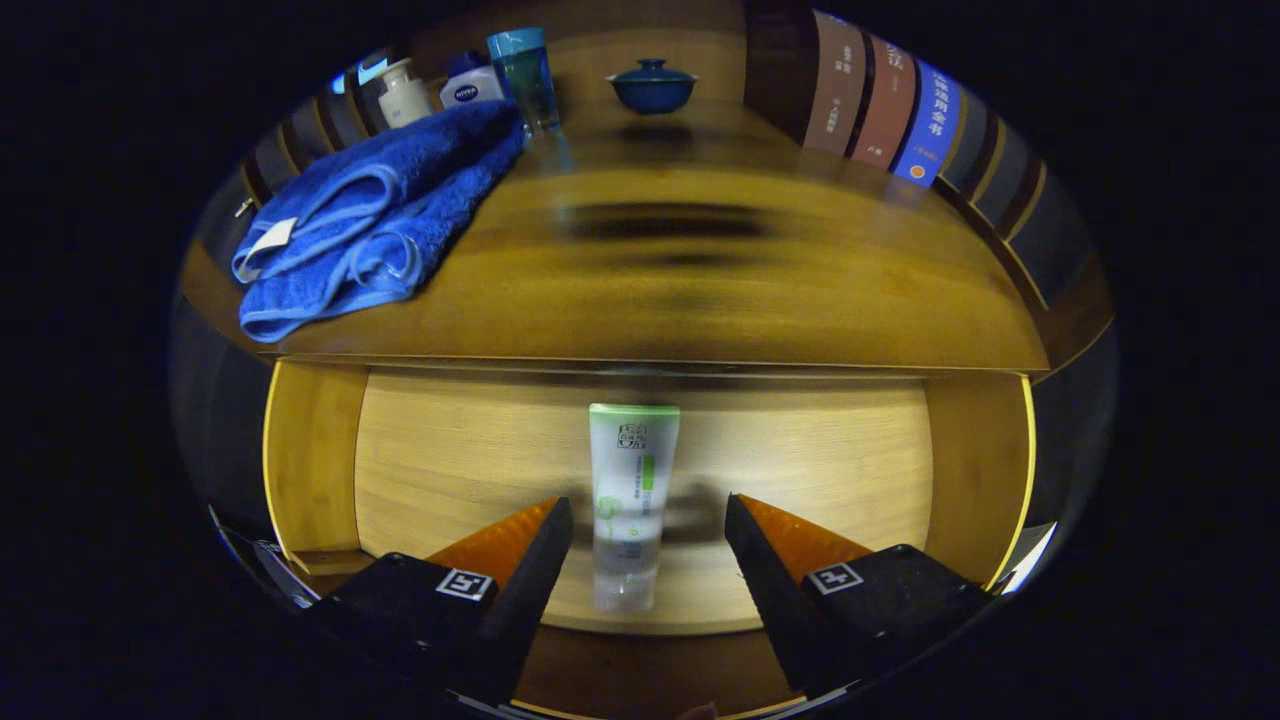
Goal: Pull open the drawer, take out the items inside it, and place them on the countertop above the cabinet.
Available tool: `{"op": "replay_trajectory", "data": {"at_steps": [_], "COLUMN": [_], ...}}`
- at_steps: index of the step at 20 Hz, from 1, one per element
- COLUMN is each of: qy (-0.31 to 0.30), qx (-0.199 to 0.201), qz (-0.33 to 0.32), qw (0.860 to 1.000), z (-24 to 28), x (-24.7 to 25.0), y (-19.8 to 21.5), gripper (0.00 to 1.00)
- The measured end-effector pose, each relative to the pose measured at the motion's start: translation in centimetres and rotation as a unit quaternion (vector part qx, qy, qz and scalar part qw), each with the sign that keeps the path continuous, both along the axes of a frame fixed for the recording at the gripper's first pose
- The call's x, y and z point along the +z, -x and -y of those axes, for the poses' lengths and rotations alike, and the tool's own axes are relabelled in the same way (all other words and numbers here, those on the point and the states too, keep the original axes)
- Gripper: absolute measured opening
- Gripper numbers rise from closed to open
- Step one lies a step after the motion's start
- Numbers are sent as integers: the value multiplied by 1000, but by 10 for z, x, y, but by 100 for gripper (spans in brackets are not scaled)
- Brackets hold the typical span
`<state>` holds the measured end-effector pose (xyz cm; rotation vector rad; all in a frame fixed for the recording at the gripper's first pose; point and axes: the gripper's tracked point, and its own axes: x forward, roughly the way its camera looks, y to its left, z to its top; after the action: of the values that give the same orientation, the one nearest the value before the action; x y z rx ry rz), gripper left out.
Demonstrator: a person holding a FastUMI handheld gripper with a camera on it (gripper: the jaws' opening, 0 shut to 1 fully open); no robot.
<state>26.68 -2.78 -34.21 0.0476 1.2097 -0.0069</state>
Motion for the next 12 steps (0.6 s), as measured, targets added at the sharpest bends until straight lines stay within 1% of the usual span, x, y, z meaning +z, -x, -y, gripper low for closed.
{"op": "replay_trajectory", "data": {"at_steps": [4, 5, 6, 7, 8, 9, 10, 11, 12], "qy": [2, 10, 27, 20, 15, 9, 1, -10, -12], "qx": [-1, 3, 7, 7, 14, -4, -22, -34, -35], "qz": [-38, -57, -62, -58, -63, -62, -65, -57, -57], "qw": [999, 998, 998, 998, 998, 998, 998, 998, 998], "z": [-16, -16, -10, -11, -11, -7, -6, -7, -3], "x": [-25, -28, -33, -33, -34, -22, -22, -15, -12], "y": [3, 10, 10, 3, 6, 4, 1, 0, 1], "gripper": [82, 79, 75, 68, 61, 54, 50, 45, 40]}}
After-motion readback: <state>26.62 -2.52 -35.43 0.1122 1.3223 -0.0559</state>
